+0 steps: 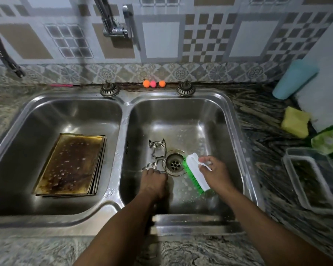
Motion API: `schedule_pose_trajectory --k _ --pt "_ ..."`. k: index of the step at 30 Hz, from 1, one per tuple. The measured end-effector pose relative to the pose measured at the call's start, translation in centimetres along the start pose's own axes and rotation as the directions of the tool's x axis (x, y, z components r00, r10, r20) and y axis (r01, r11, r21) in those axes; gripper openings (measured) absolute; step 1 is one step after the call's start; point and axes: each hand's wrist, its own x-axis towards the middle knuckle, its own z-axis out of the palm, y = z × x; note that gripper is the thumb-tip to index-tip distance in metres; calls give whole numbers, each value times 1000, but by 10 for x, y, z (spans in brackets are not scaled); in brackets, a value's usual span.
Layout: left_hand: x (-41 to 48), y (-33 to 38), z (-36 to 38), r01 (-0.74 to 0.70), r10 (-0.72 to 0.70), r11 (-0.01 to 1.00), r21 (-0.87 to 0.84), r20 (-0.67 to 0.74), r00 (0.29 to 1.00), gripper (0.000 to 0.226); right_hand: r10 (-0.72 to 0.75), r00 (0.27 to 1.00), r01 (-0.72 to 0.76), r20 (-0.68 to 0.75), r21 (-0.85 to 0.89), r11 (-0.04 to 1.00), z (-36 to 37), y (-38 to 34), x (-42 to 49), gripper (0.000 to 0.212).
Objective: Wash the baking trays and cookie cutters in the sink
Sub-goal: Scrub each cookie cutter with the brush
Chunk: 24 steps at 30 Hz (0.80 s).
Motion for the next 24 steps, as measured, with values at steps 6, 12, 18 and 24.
schedule_pose_trajectory --k 6,12,18,24 --pt "-17 -1 -28 -119 -7 817 -565 -216 976 51 -5 996 5 -90 4 1000 -2 -21 -3 15" --pt "-36 -3 -71 -282 6 673 -684 -376 927 35 -86 966 85 -245 -18 996 -14 -51 -21 11" --pt "-44 11 -100 -361 108 565 -742 -367 924 35 -130 902 126 -411 -38 991 -74 -67 -43 12" --pt "-46 55 -114 -431 164 514 -742 -408 898 47 -99 794 12 -600 -146 989 -173 -56 -64 13"
